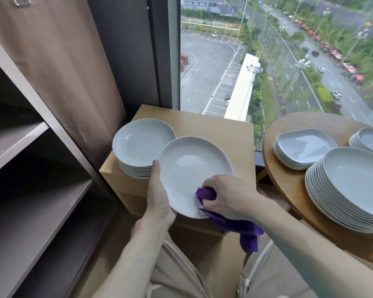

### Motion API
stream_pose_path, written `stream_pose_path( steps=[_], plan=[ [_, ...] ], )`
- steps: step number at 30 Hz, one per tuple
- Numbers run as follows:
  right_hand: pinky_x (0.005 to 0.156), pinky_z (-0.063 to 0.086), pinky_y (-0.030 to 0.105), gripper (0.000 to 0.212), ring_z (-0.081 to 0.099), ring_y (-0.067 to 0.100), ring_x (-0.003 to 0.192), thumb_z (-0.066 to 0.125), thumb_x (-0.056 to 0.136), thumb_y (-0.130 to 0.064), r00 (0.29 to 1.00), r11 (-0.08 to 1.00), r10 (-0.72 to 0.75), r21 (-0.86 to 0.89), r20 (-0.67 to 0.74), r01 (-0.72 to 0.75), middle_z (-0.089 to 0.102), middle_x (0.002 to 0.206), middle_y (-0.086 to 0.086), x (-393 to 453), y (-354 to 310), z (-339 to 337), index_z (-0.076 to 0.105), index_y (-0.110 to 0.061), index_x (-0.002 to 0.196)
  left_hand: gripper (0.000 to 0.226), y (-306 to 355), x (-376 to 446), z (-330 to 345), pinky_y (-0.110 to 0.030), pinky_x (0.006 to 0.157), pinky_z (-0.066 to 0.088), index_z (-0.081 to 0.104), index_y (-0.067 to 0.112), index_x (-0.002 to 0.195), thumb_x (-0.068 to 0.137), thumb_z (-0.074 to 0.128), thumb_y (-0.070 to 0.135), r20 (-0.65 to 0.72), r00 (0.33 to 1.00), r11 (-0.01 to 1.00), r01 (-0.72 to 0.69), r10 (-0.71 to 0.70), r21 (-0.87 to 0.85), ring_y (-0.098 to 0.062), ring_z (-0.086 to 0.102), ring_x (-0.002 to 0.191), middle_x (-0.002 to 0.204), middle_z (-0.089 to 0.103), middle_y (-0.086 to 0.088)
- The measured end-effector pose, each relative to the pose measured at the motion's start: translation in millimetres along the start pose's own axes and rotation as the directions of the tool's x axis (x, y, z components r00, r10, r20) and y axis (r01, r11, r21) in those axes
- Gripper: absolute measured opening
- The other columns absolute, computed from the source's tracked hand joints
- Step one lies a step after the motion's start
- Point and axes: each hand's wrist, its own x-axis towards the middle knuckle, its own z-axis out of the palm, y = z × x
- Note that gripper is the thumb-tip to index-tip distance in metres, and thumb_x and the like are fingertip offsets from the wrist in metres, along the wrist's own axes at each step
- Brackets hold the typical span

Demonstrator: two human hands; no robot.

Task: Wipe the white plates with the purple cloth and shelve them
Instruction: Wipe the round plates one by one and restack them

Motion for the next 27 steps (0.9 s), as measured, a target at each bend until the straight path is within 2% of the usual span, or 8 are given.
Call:
stream_pose_path(
  steps=[2, 5, 9, 12, 16, 20, 24, 27],
  plan=[
    [0.068, 0.058, 0.037, 0.021, 0.061, 0.015, 0.076, 0.061, 0.086, -0.047, 0.996, 0.997, 0.080, -0.012, -0.029, -0.081, 0.066, 0.085, -0.006, 5.2, 12.5, -6.3, 0.065, -0.028, 0.093, 0.056, -2.9, 0.9, -0.1, -0.056, 0.102, 0.055, 0.065, 0.031, 0.133, 0.105, 0.031, 0.065, 0.004, 0.999, 0.998, -0.039, 0.039, 0.047, -0.033, 0.072, 0.113, 0.124, 0.075, -0.008],
    [0.057, 0.042, 0.031, 0.021, 0.054, 0.015, 0.074, 0.061, 0.090, -0.043, 0.971, 0.982, 0.172, -0.045, -0.168, -0.182, 0.059, 0.088, -0.005, 15.5, 25.5, -14.7, 0.058, -0.023, 0.088, 0.055, -10.2, -2.0, 5.3, -0.055, 0.103, 0.054, 0.065, 0.029, 0.134, 0.106, 0.033, 0.063, 0.015, 0.999, 0.995, -0.037, 0.035, 0.094, -0.030, 0.072, 0.113, 0.123, 0.075, -0.006],
    [0.069, 0.041, 0.037, 0.026, 0.050, 0.026, 0.080, 0.057, 0.094, -0.043, 0.922, 0.968, 0.186, -0.098, -0.341, -0.232, 0.046, 0.092, -0.003, 29.5, 23.9, -17.0, 0.050, -0.019, 0.098, 0.063, -22.7, -9.3, 16.9, -0.051, 0.106, 0.053, 0.069, 0.021, 0.132, 0.104, 0.034, 0.065, 0.057, 0.997, 0.985, 0.044, -0.054, 0.168, -0.028, 0.072, 0.114, 0.121, 0.076, -0.007],
    [0.074, 0.044, 0.038, 0.026, 0.055, 0.026, 0.087, 0.057, 0.092, -0.043, 0.918, 0.987, 0.138, -0.021, -0.373, -0.157, 0.051, 0.095, -0.004, 37.8, 10.1, -12.1, 0.053, -0.019, 0.101, 0.061, -30.5, -8.4, 18.4, -0.047, 0.105, 0.054, 0.072, 0.022, 0.127, 0.103, 0.038, 0.066, 0.033, 0.996, 0.967, 0.073, -0.083, 0.244, -0.025, 0.073, 0.112, 0.118, 0.078, -0.005],
    [0.079, 0.052, 0.038, 0.025, 0.061, 0.017, 0.090, 0.059, 0.088, -0.043, 0.943, 0.996, -0.052, 0.047, -0.330, 0.071, 0.063, 0.101, -0.009, 35.3, -15.7, 1.0, 0.063, -0.025, 0.105, 0.056, -32.2, -1.7, 12.2, -0.046, 0.104, 0.054, 0.077, 0.026, 0.118, 0.100, 0.042, 0.065, -0.026, 0.998, 0.964, 0.063, -0.058, 0.260, -0.024, 0.070, 0.117, 0.117, 0.078, -0.005],
    [0.076, 0.054, 0.039, 0.022, 0.059, 0.013, 0.085, 0.060, 0.088, -0.043, 0.971, 0.978, -0.167, 0.093, -0.173, 0.185, 0.060, 0.095, -0.011, 20.7, -33.8, 11.9, 0.066, -0.030, 0.105, 0.057, -20.4, -3.9, 8.4, -0.040, 0.093, 0.056, 0.079, 0.013, 0.104, 0.105, 0.043, 0.058, -0.094, 0.989, 0.983, 0.125, -0.113, 0.132, -0.026, 0.074, 0.106, 0.106, 0.080, -0.011],
    [0.074, 0.053, 0.038, 0.022, 0.057, 0.013, 0.085, 0.062, 0.086, -0.043, 0.974, 0.971, -0.204, 0.110, -0.095, 0.214, 0.059, 0.093, -0.010, 7.8, -36.2, 12.4, 0.068, -0.031, 0.104, 0.060, -7.5, -6.3, 8.5, -0.042, 0.087, 0.058, 0.075, 0.007, 0.113, 0.105, 0.042, 0.057, -0.058, 0.992, 0.993, 0.117, -0.115, 0.036, -0.029, 0.077, 0.098, 0.110, 0.078, -0.016],
    [0.073, 0.055, 0.041, 0.023, 0.059, 0.014, 0.084, 0.061, 0.086, -0.045, 0.983, 0.980, -0.175, 0.083, -0.058, 0.179, 0.061, 0.094, -0.008, 2.2, -28.2, 10.7, 0.068, -0.029, 0.100, 0.056, -4.9, -4.2, 9.2, -0.049, 0.100, 0.055, 0.069, 0.014, 0.128, 0.104, 0.043, 0.058, -0.027, 0.996, 0.996, 0.088, -0.087, 0.005, -0.033, 0.072, 0.112, 0.121, 0.075, -0.014]
  ],
)
